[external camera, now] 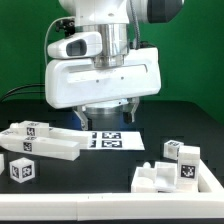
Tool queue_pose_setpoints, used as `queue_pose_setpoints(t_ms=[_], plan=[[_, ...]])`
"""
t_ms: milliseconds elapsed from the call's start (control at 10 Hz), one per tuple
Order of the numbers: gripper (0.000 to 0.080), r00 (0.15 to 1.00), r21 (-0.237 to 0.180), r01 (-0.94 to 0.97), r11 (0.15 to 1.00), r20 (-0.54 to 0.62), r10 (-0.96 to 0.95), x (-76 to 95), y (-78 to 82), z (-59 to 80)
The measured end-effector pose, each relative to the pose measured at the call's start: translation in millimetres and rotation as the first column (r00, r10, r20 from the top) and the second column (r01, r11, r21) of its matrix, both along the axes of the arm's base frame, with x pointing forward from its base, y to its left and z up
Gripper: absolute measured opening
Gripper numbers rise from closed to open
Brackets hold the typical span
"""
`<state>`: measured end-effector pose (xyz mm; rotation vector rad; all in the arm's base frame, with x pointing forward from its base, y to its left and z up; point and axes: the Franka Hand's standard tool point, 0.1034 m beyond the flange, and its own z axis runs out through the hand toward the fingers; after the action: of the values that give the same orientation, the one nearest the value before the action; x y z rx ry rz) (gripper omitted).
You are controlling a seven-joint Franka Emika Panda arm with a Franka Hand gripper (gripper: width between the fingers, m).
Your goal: Assemble chair
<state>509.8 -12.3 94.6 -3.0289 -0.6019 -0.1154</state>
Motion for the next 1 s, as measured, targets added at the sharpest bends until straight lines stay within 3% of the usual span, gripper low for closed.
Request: queue_pose_setpoints(t_ms=[200, 300, 400, 500, 700, 1000], plan=[[0.0649, 1.000, 0.001, 0.007, 1.000, -0.015, -0.007, -3.8, -1.3, -3.2], [0.0649, 0.998, 0.007, 0.015, 1.000, -0.065, -0.014, -15.2, -6.2, -8.4], [0.0649, 0.994, 0.001, 0.007, 1.000, -0.108, -0.007, -24.4, -15.5, -9.3], [0.0649, 0.991, -0.033, -0.023, 0.999, -0.135, 0.018, -30.0, -27.8, -8.7], [0.0649, 0.993, -0.060, -0.049, 0.997, -0.111, 0.043, -37.1, -50.2, -7.7], [0.0649, 0.993, -0.061, -0.044, 0.997, -0.114, 0.037, -36.7, -48.4, -8.6]])
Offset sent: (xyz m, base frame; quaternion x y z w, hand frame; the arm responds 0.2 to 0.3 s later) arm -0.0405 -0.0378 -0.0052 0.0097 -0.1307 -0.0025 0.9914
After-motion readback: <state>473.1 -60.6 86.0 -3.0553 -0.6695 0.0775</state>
